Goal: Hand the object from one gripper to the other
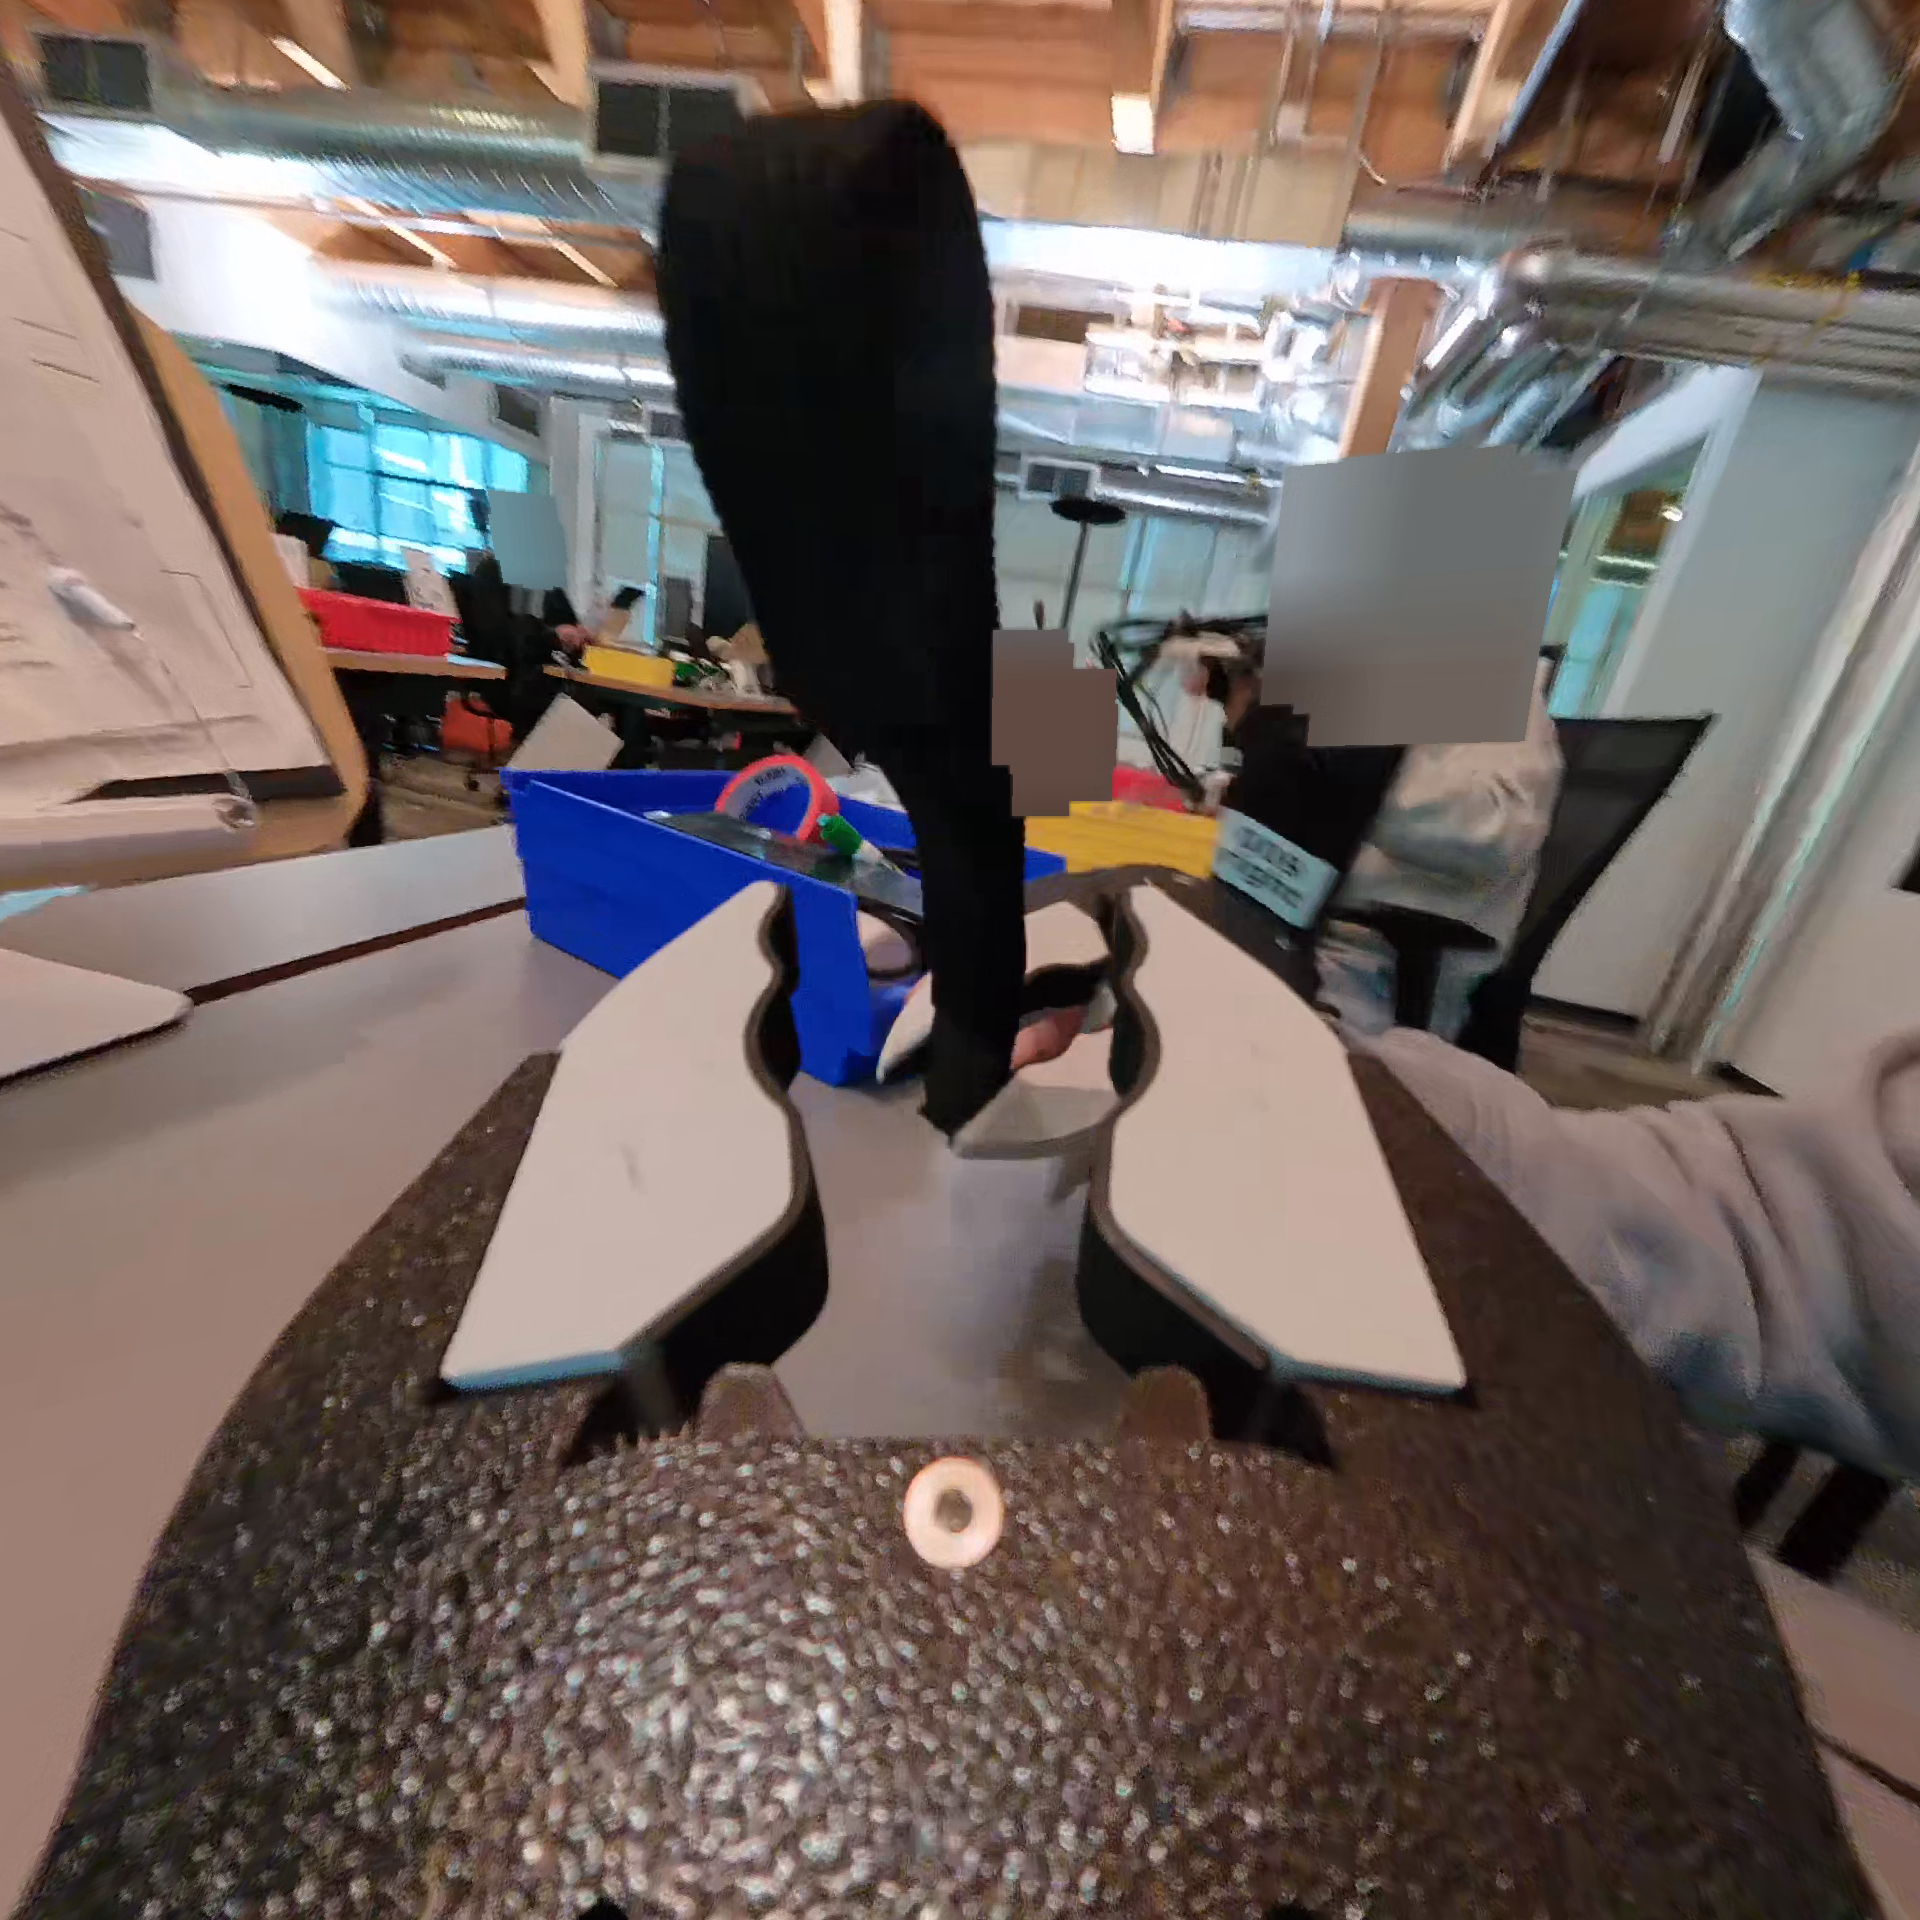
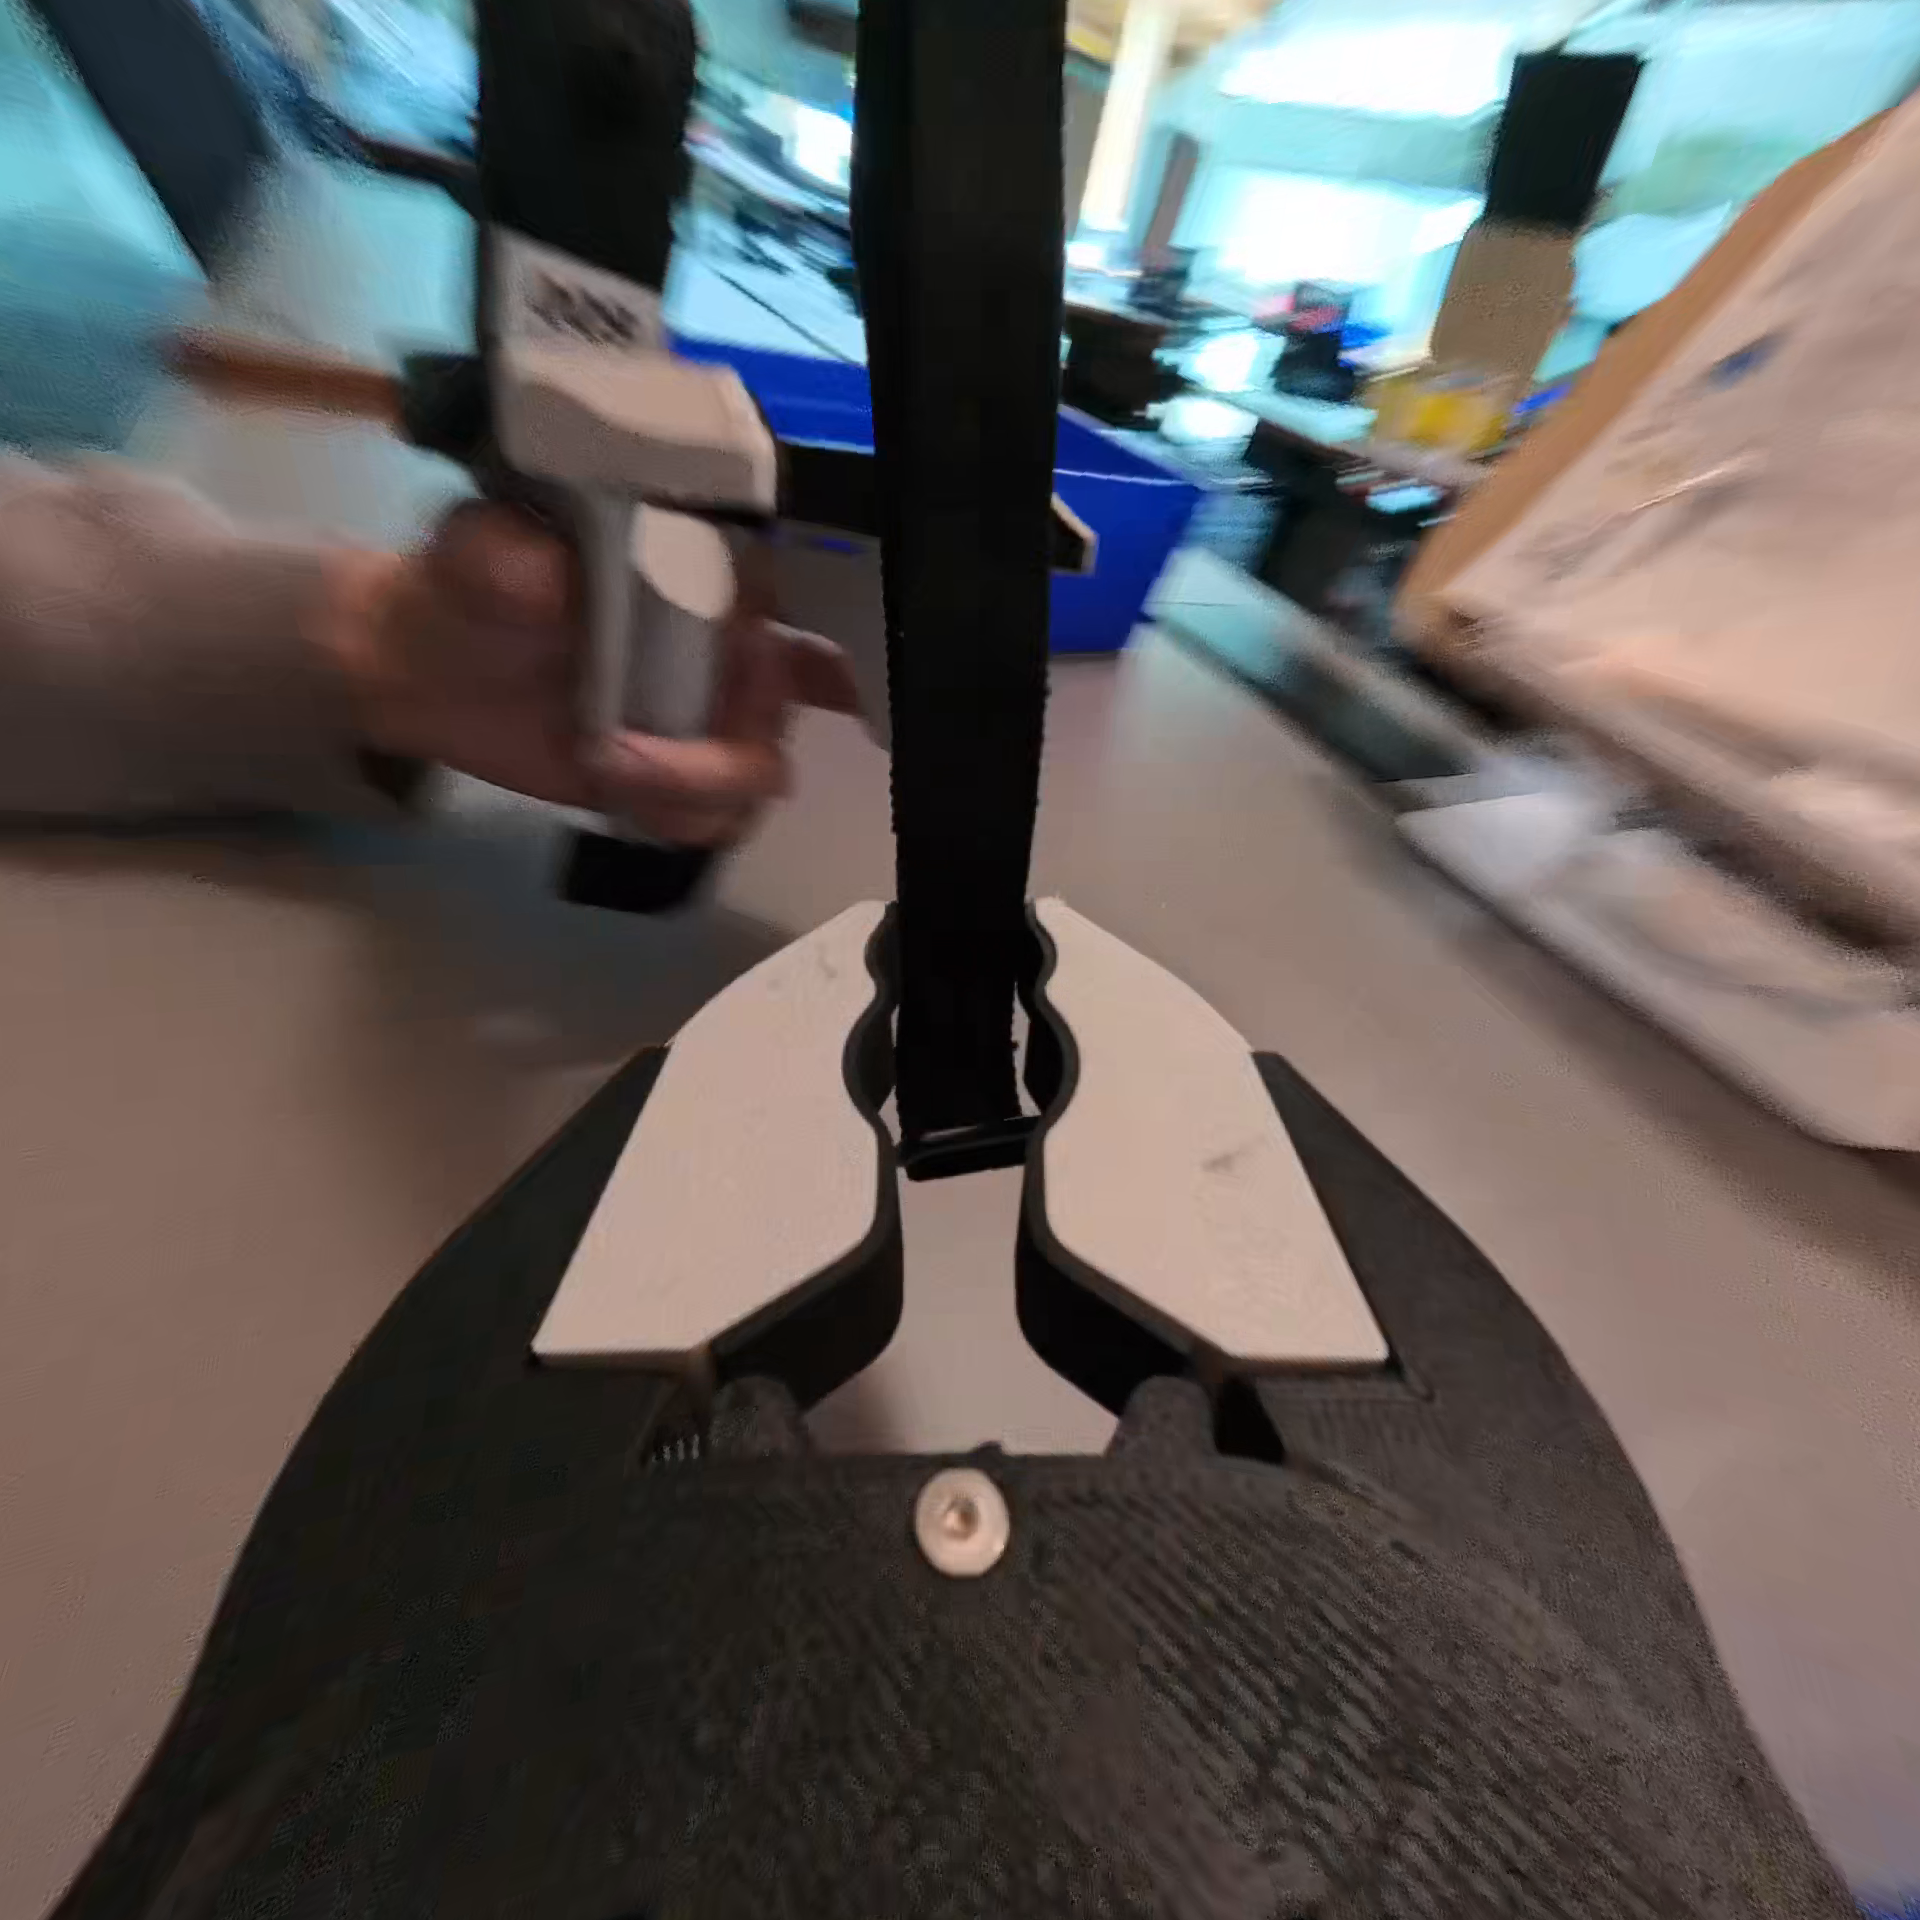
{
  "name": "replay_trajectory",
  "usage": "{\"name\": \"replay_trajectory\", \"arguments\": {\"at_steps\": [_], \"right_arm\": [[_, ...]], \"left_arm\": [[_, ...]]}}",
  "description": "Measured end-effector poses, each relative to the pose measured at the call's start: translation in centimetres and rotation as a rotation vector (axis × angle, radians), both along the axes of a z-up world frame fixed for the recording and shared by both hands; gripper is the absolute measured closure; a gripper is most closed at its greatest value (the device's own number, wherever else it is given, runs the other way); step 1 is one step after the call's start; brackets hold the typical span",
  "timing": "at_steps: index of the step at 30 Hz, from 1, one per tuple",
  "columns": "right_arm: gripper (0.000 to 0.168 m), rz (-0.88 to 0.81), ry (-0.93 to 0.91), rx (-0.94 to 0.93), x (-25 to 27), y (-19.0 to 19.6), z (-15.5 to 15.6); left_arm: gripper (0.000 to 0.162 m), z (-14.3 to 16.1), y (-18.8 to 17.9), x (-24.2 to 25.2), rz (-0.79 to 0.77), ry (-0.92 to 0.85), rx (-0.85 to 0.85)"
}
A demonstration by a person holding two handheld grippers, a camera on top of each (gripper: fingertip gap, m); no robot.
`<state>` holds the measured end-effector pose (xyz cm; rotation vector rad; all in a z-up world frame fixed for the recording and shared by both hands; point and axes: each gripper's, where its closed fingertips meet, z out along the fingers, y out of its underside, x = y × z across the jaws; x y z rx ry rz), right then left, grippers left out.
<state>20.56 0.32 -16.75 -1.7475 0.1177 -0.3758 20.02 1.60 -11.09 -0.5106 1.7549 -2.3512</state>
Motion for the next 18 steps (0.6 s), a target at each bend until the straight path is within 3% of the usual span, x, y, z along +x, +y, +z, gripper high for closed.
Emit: {"name": "replay_trajectory", "arguments": {"at_steps": [2,6,9,18], "right_arm": [[0.148,0.173,0.204,0.093,-2.2,0.5,0.5],[0.148,0.250,0.392,0.226,-2.9,0.5,2.0],[0.148,0.246,0.399,0.176,-2.9,0.5,1.1],[0.147,0.253,0.393,0.159,-3.3,0.9,0.7]], "left_arm": [[0.108,-0.3,-0.6,-0.6,-0.063,0.024,0.000],[0.116,-0.6,-1.4,-1.9,-0.138,-0.006,0.034],[0.128,-0.8,-1.6,-1.9,-0.120,-0.034,0.072],[0.140,-1.2,-1.9,-1.7,-0.137,0.042,0.087]]}}
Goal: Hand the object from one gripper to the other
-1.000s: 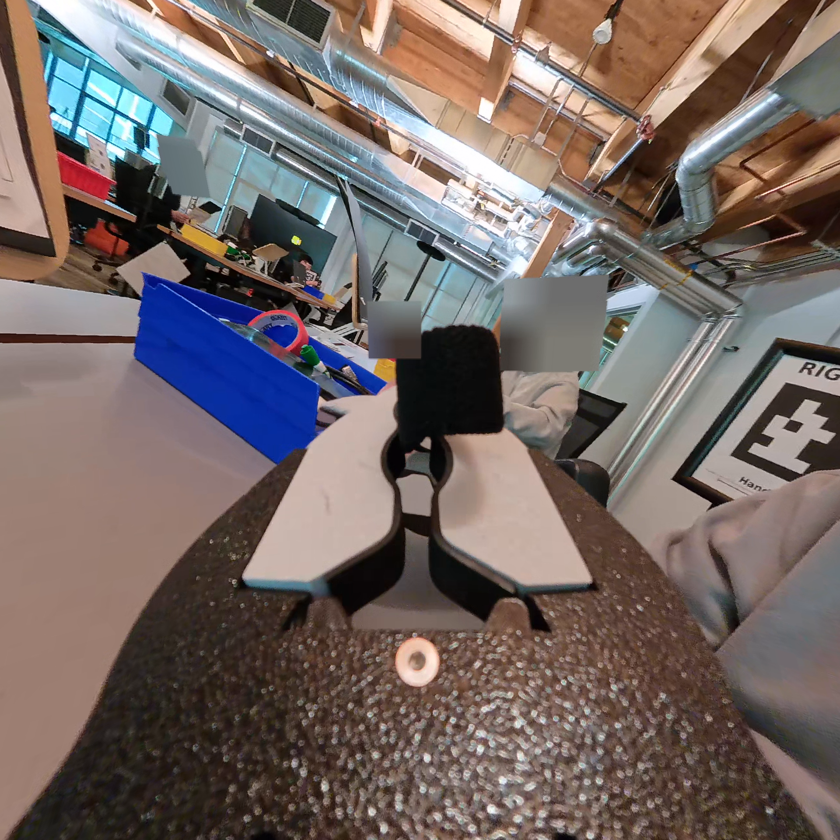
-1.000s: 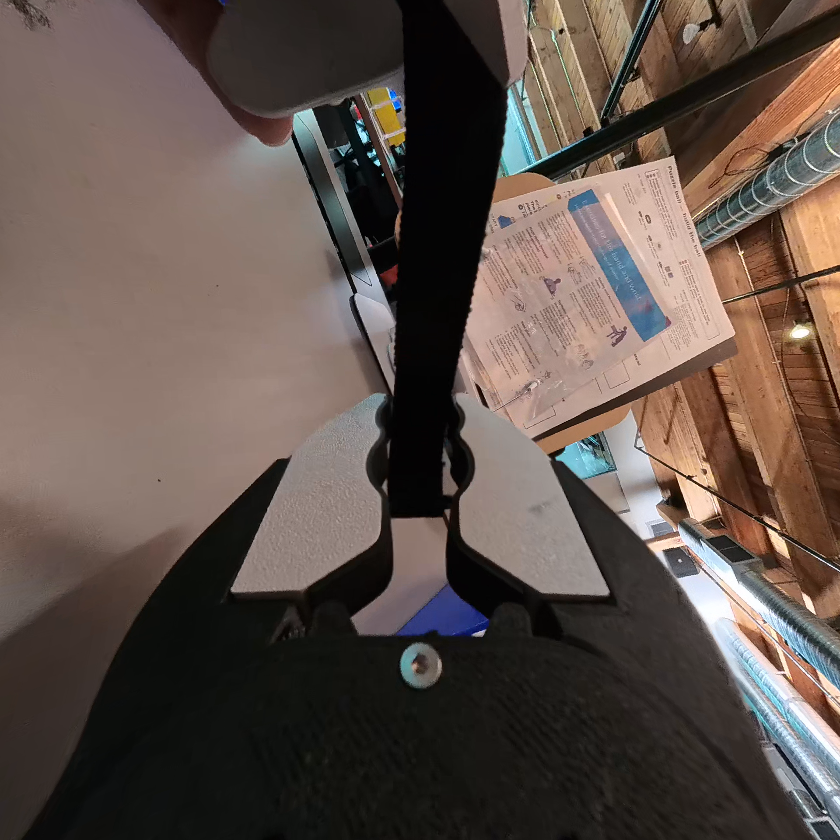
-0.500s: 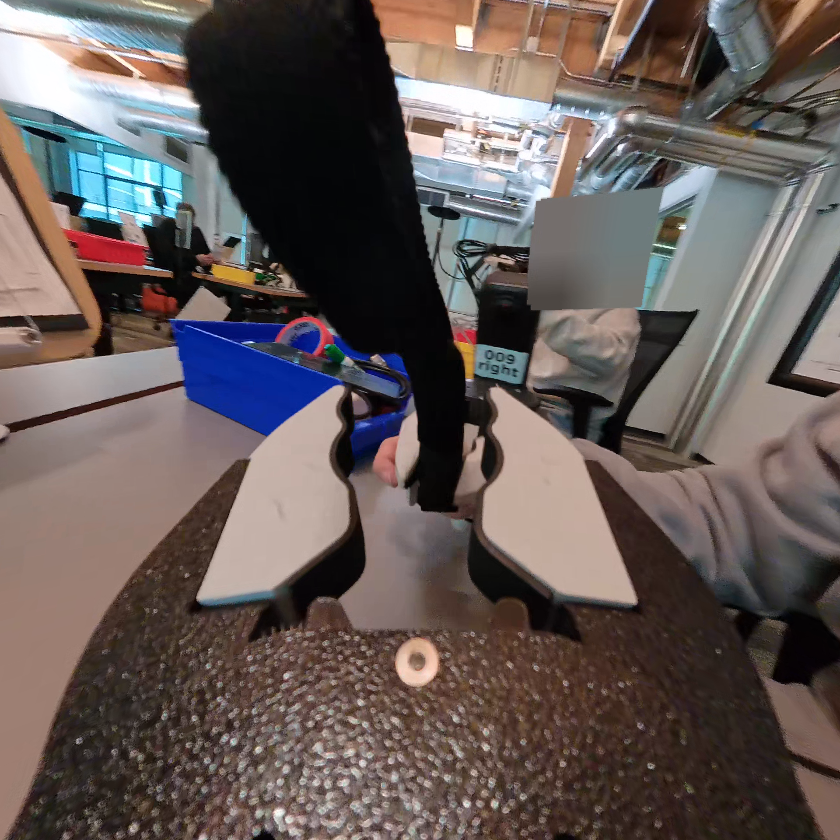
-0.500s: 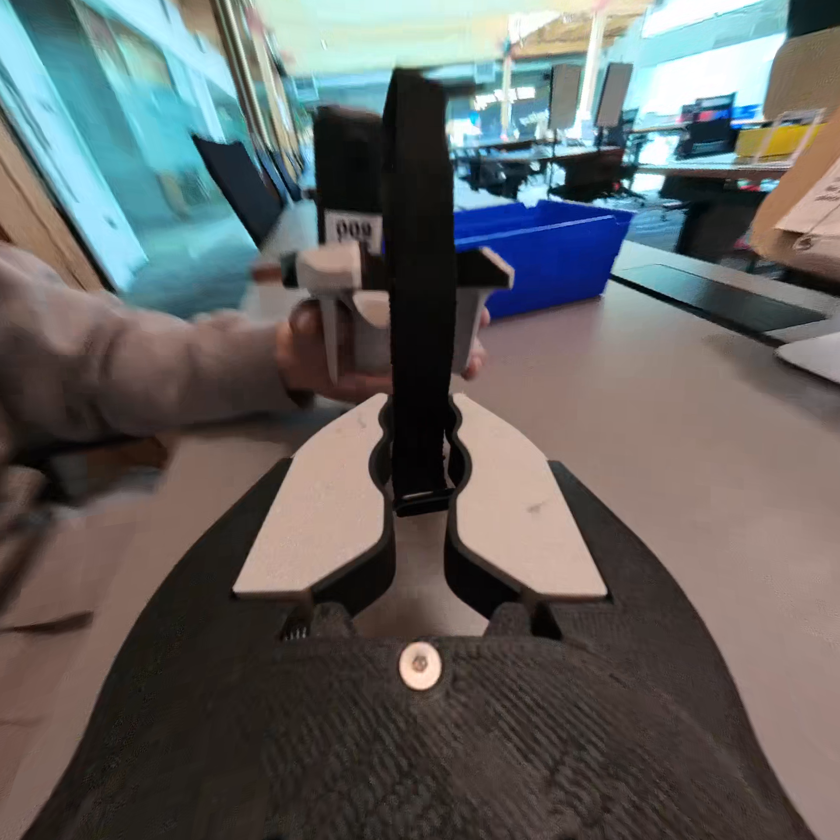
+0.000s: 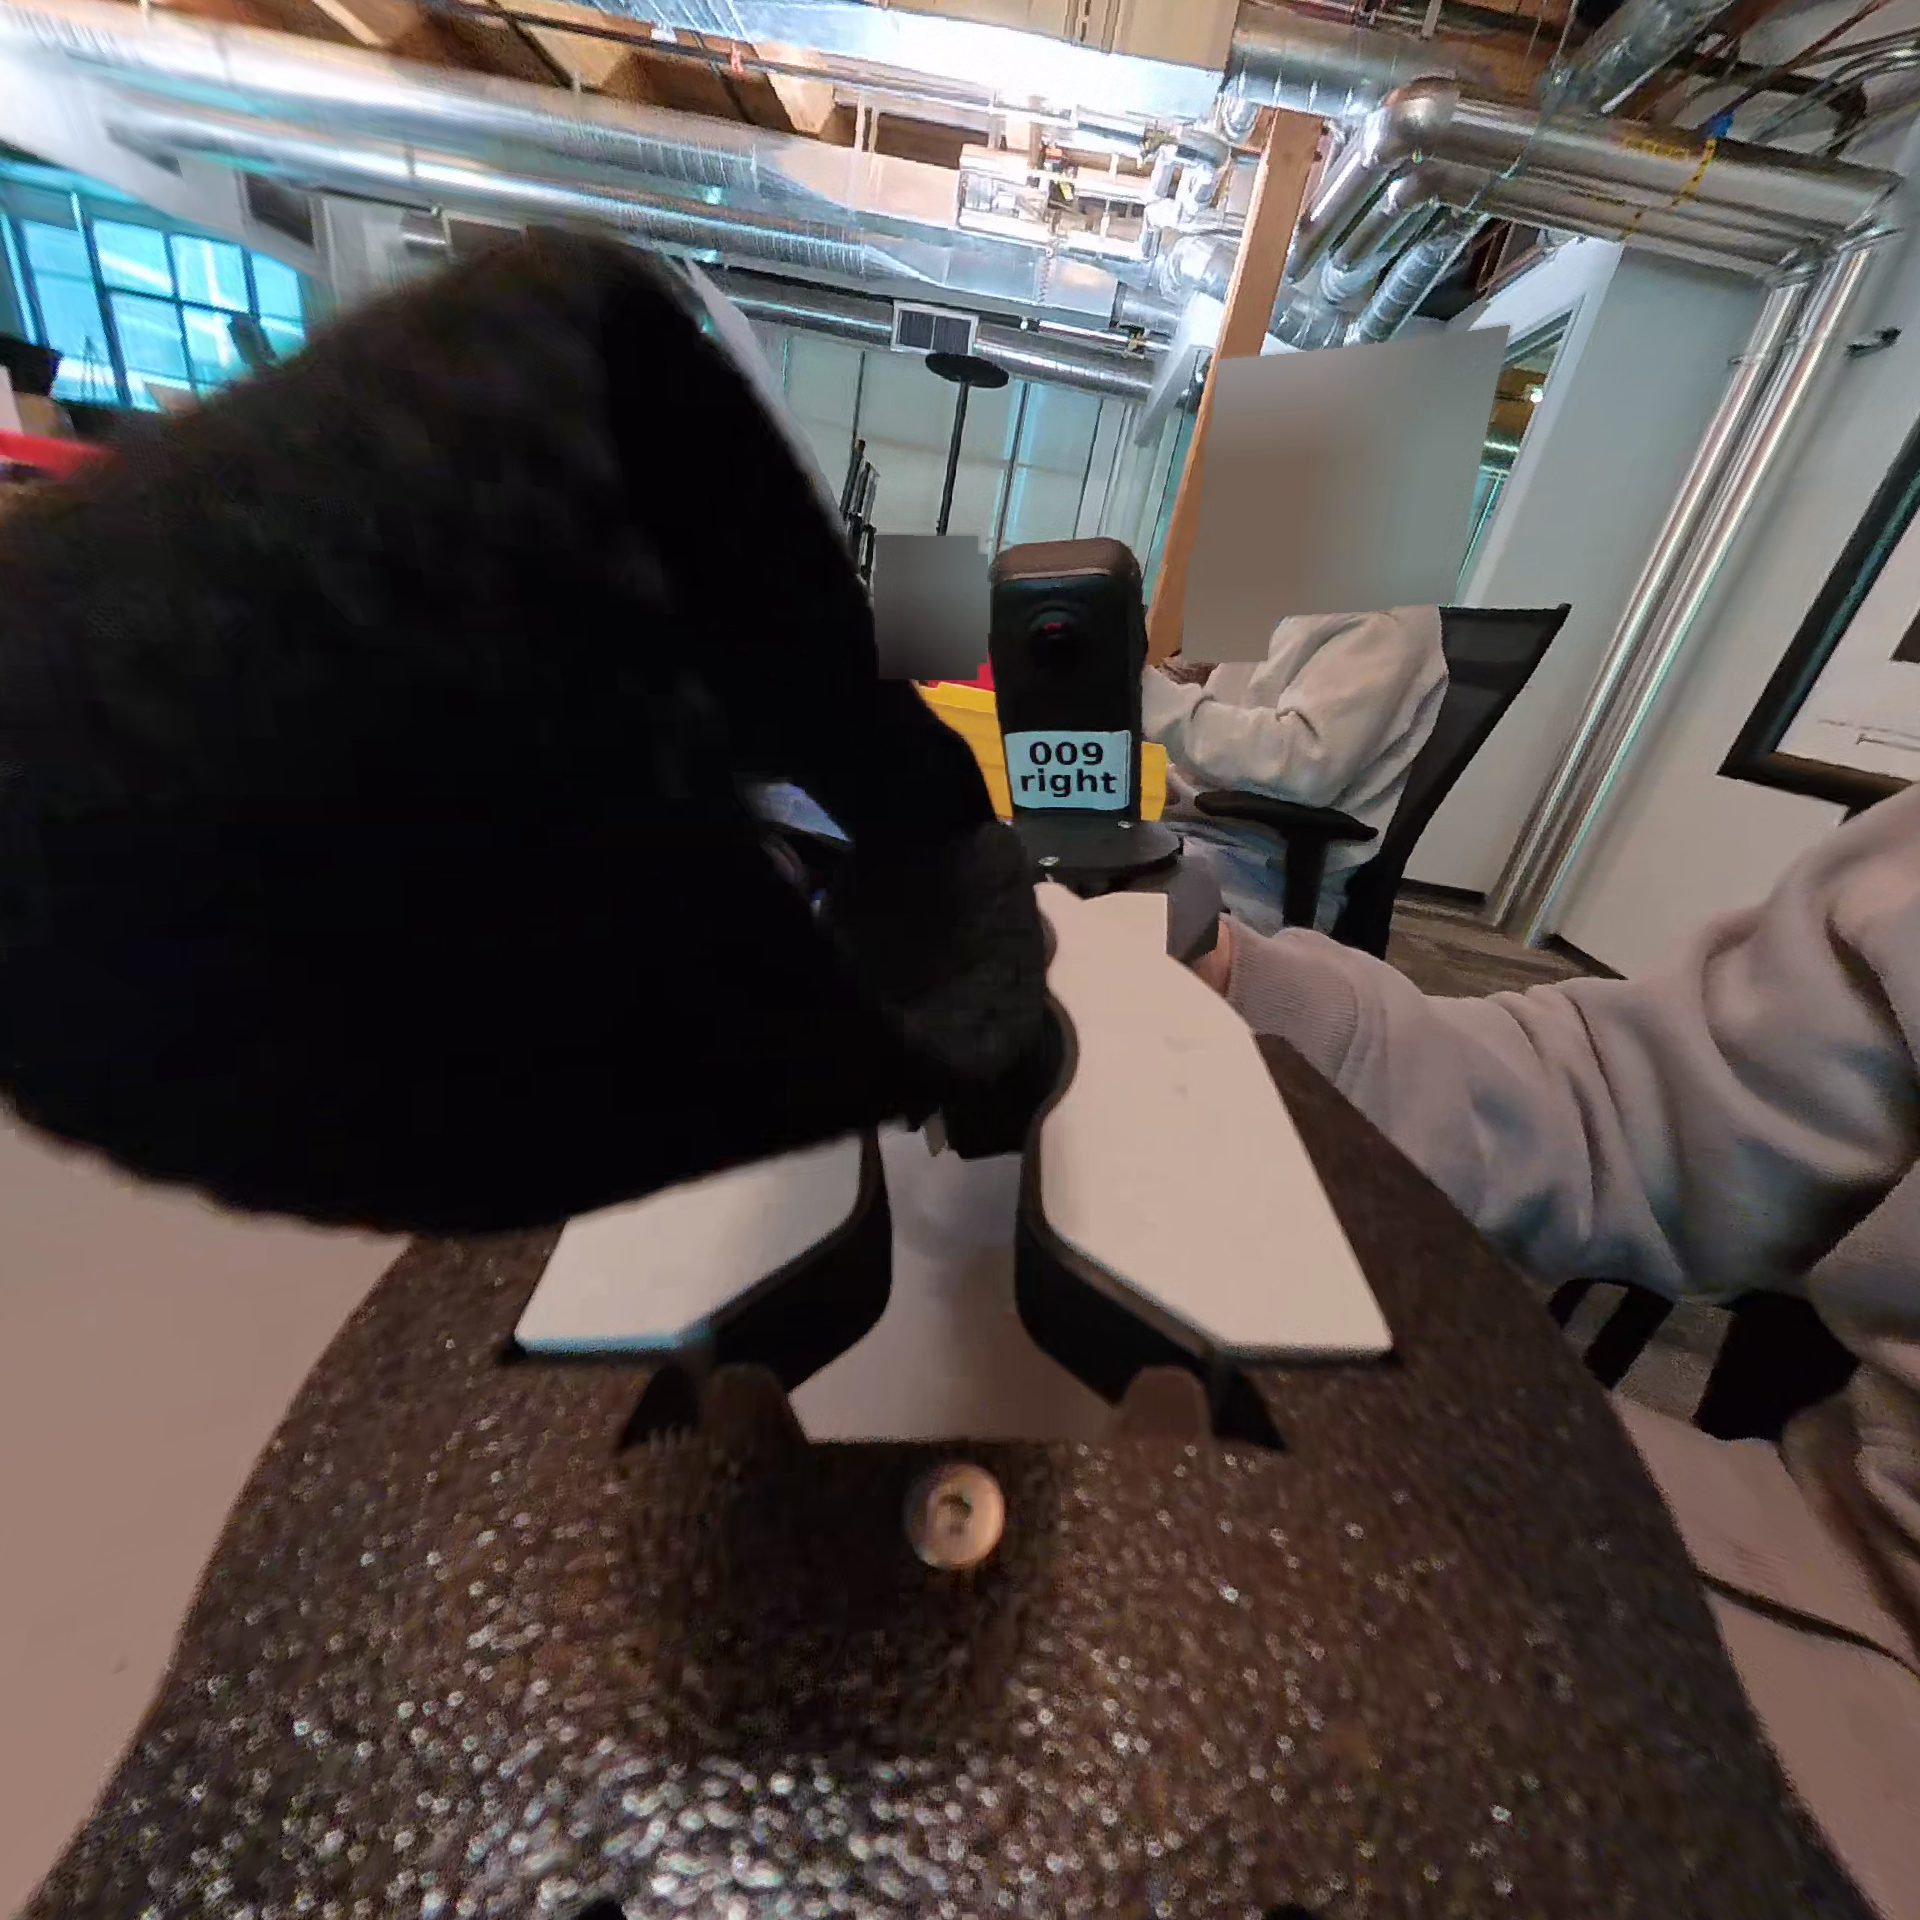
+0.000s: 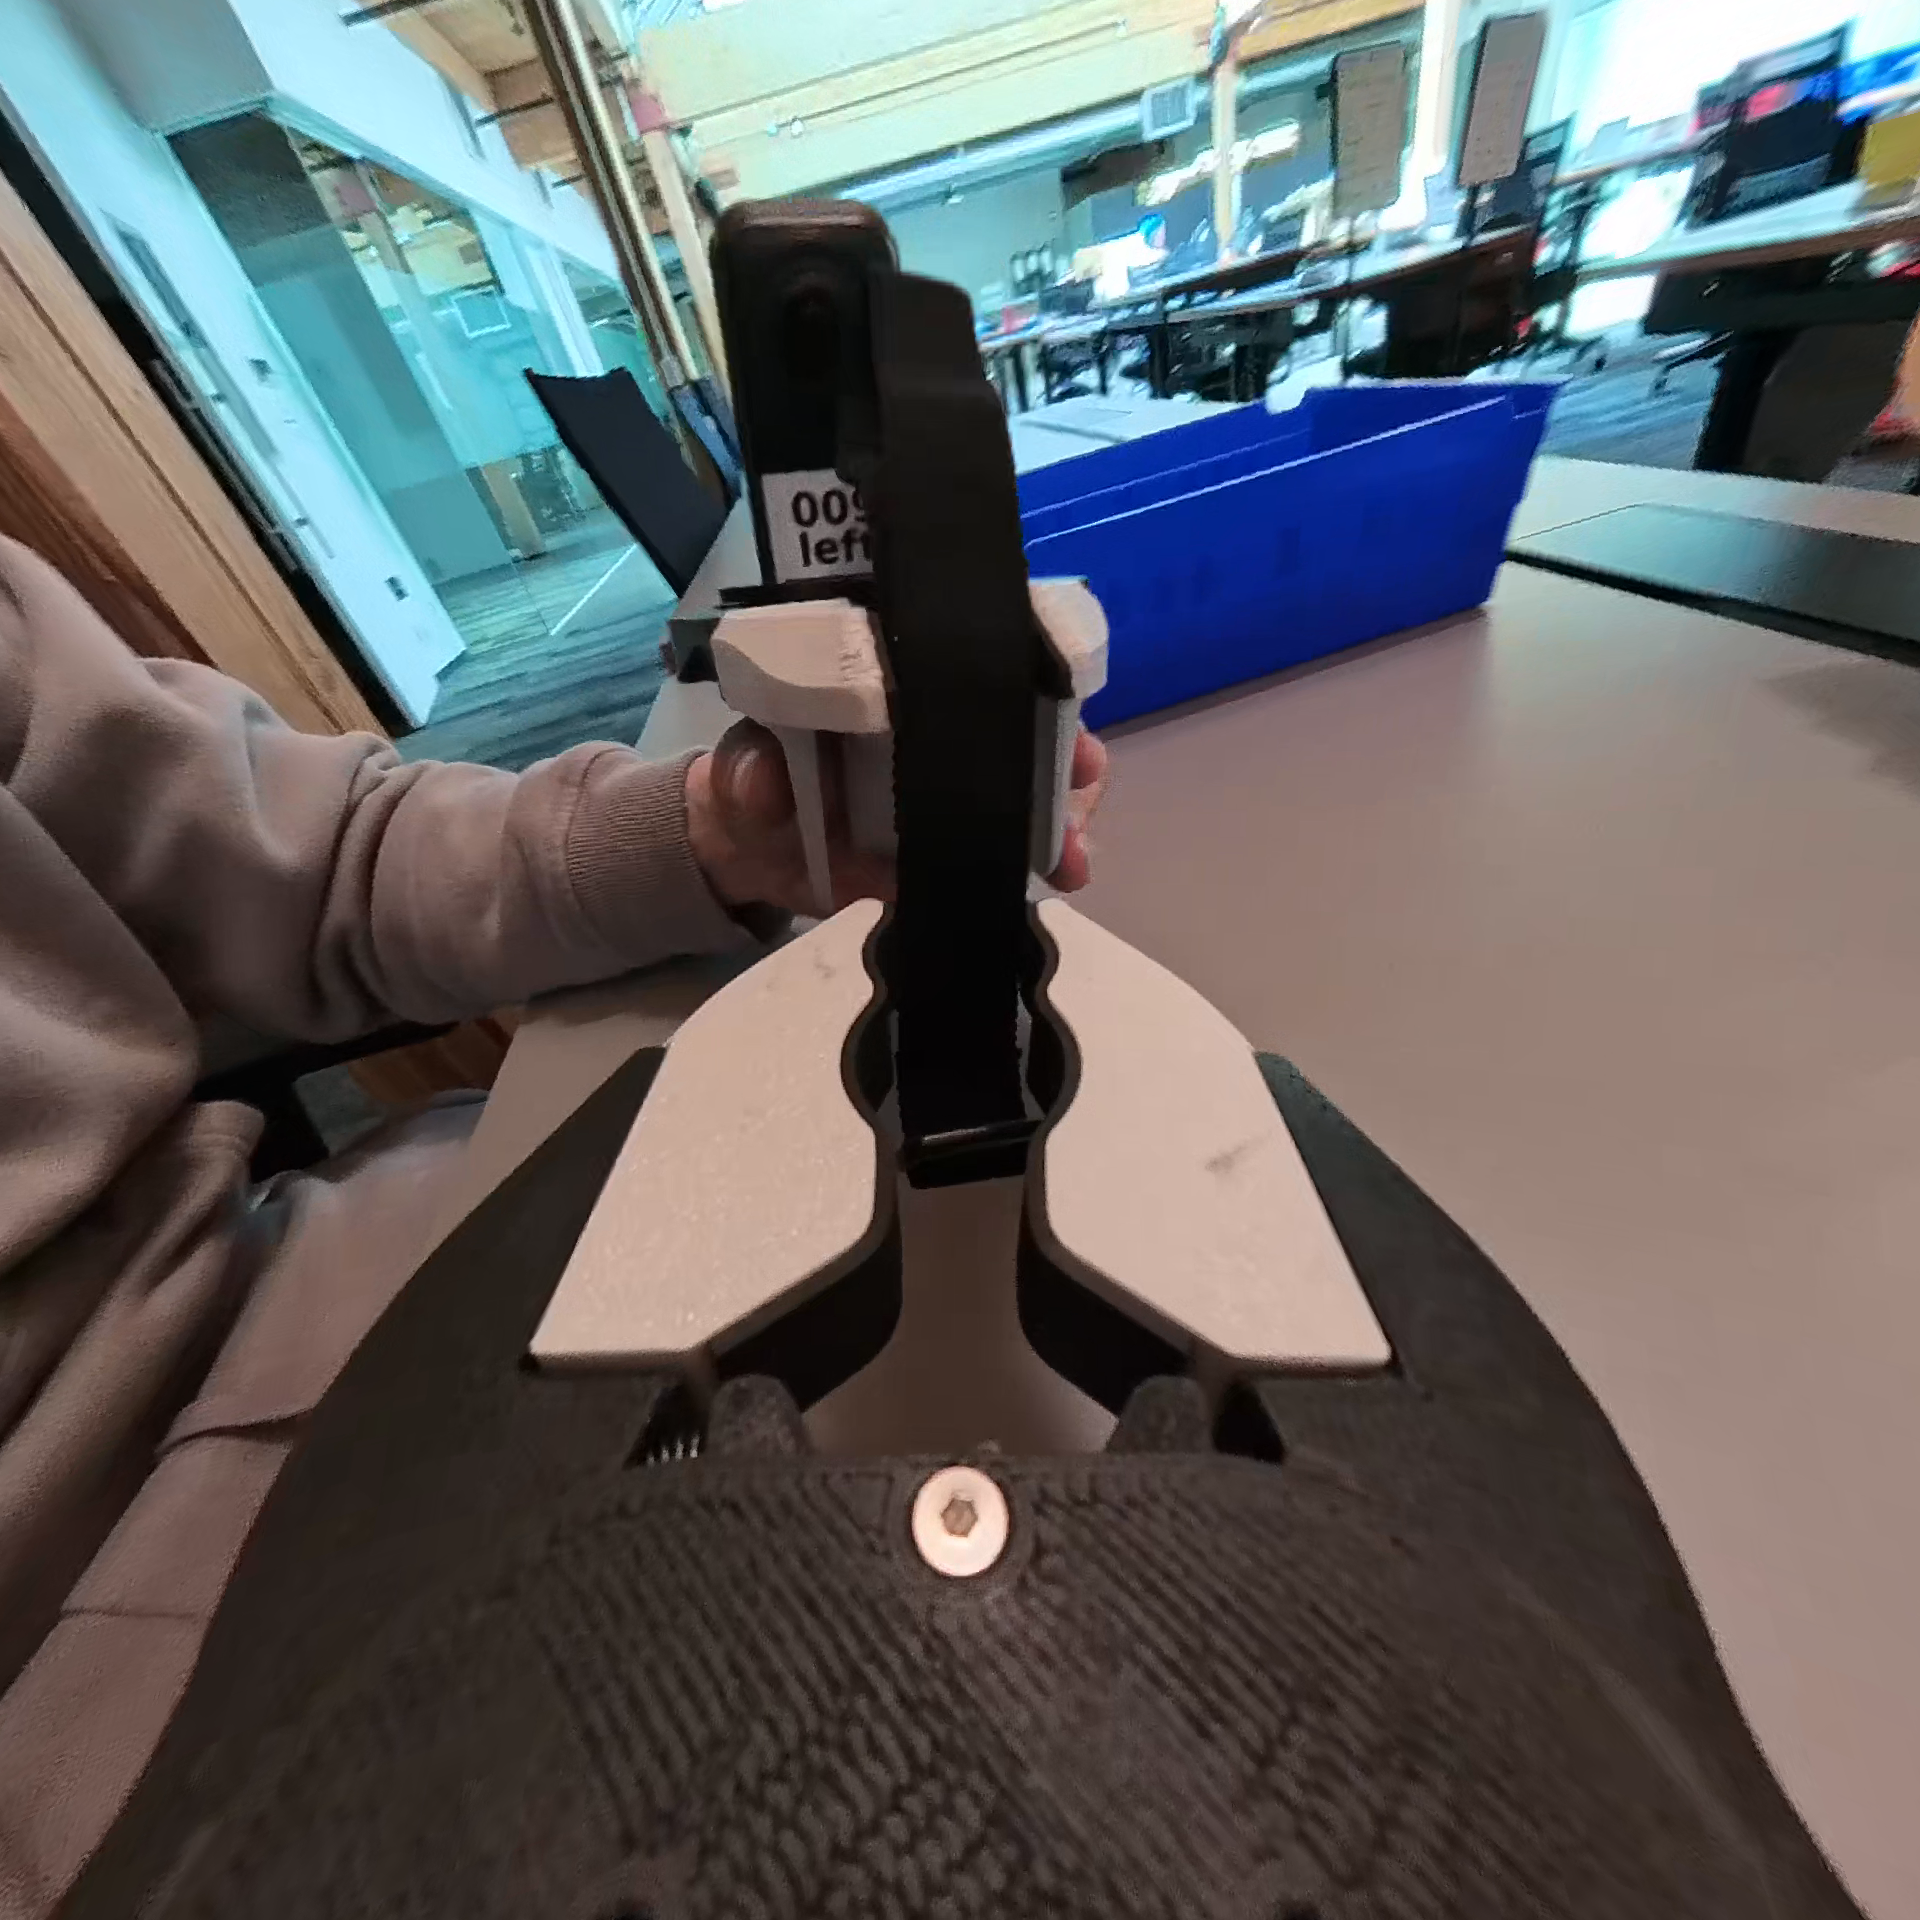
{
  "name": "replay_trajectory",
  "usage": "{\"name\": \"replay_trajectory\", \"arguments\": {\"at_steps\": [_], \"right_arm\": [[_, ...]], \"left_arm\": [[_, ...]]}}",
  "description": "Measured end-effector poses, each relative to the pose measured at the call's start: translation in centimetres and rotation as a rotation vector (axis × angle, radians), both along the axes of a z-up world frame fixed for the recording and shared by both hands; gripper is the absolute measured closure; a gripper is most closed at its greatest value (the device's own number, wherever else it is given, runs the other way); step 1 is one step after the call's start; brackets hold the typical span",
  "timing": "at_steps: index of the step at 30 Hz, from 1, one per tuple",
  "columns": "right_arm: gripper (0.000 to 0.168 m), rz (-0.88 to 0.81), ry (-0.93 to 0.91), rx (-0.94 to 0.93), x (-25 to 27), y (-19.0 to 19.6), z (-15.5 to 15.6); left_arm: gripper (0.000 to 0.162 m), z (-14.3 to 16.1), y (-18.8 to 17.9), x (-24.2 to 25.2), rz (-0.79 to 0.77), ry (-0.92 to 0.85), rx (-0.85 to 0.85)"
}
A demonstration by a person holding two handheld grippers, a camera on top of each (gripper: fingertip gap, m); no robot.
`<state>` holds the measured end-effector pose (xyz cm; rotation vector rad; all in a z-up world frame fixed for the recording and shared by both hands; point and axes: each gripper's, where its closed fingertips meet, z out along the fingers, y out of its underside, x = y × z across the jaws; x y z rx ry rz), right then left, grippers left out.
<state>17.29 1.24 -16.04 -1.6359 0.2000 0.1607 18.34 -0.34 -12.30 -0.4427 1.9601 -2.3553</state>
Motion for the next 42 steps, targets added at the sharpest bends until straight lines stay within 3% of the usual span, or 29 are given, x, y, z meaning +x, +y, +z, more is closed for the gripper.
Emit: {"name": "replay_trajectory", "arguments": {"at_steps": [3,6,12,17,21,26,31,36,38,40,42], "right_arm": [[0.123,-0.170,-0.144,0.009,2.1,-0.6,0.6],[0.113,-0.244,-0.339,-0.039,2.6,-0.7,0.6],[0.136,-0.413,-0.654,-0.118,3.6,-0.6,1.1],[0.153,-0.428,-0.787,-0.142,3.4,-0.7,1.4],[0.155,-0.393,-0.778,-0.127,2.8,-0.5,1.6],[0.163,-0.394,-0.583,-0.011,3.1,-1.3,2.9],[0.163,-0.491,-0.402,0.127,4.6,-3.1,4.5],[0.163,-0.615,-0.058,0.330,7.7,-6.8,5.3],[0.163,-0.592,0.006,0.345,8.0,-7.0,5.0],[0.163,-0.576,0.050,0.311,8.1,-6.6,4.3],[0.163,-0.501,0.100,0.299,7.4,-5.4,3.8]], "left_arm": [[0.141,0.6,0.9,1.3,0.030,0.140,-0.103],[0.141,1.2,2.6,2.9,0.057,0.285,-0.237],[0.141,0.7,4.0,4.4,0.015,0.525,-0.406],[0.141,0.5,3.8,4.3,-0.078,0.638,-0.467],[0.140,0.1,3.6,4.4,-0.094,0.677,-0.470],[0.128,-0.7,3.2,4.6,-0.064,0.685,-0.400],[0.125,-1.0,2.3,3.8,-0.081,0.638,-0.300],[0.133,-3.0,-0.4,0.6,-0.211,0.516,0.003],[0.134,-2.6,-0.5,1.6,-0.029,0.313,0.057],[0.131,-1.8,0.7,3.1,0.254,0.010,0.166],[0.114,-1.6,2.4,4.5,0.534,-0.332,0.374]]}}
